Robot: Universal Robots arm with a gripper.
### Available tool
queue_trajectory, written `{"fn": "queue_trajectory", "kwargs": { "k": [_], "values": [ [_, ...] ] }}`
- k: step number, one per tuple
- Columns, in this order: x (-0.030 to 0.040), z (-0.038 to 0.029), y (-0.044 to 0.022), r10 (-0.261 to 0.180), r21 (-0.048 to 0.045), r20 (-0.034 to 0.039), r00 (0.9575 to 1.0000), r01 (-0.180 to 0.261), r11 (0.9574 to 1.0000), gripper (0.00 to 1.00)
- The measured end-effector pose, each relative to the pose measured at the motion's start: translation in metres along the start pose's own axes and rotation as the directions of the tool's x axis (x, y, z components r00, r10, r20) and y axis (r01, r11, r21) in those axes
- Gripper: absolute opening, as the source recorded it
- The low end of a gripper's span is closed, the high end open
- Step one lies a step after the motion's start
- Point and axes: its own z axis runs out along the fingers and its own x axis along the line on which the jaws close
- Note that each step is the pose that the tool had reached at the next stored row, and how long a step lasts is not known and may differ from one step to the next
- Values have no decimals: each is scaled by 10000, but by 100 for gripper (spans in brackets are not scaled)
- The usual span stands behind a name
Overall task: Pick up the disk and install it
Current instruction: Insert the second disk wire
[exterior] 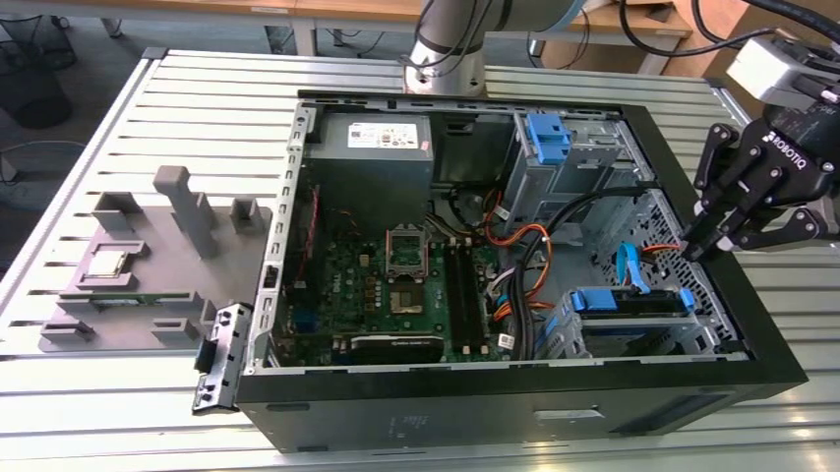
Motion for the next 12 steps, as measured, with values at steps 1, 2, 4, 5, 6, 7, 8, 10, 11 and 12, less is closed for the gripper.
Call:
{"fn": "queue_trajectory", "kwargs": {
  "k": [1, 2, 4, 5, 6, 7, 8, 10, 11, 12],
  "values": [
    [0, 1, 0, 2, 0, -14, 10000, -2, 10000, 31],
    [1, 1, 0, 3, 0, -20, 10000, -3, 10000, 31],
    [0, 2, 0, 3, 0, -21, 10000, -3, 10000, 31],
    [0, 1, 0, 3, 0, -22, 10000, -3, 10000, 31],
    [0, 1, 0, 3, 0, -23, 10000, -3, 10000, 31],
    [0, 1, 0, 3, 0, -23, 10000, -3, 10000, 31],
    [0, 1, 0, 3, 0, -24, 10000, -3, 10000, 31],
    [0, 2, 0, 3, 0, -24, 10000, -3, 10000, 31],
    [0, 1, 0, 3, 0, -25, 10000, -3, 10000, 31],
    [0, 1, 0, 4, 0, -26, 10000, -4, 10000, 31]
  ]
}}
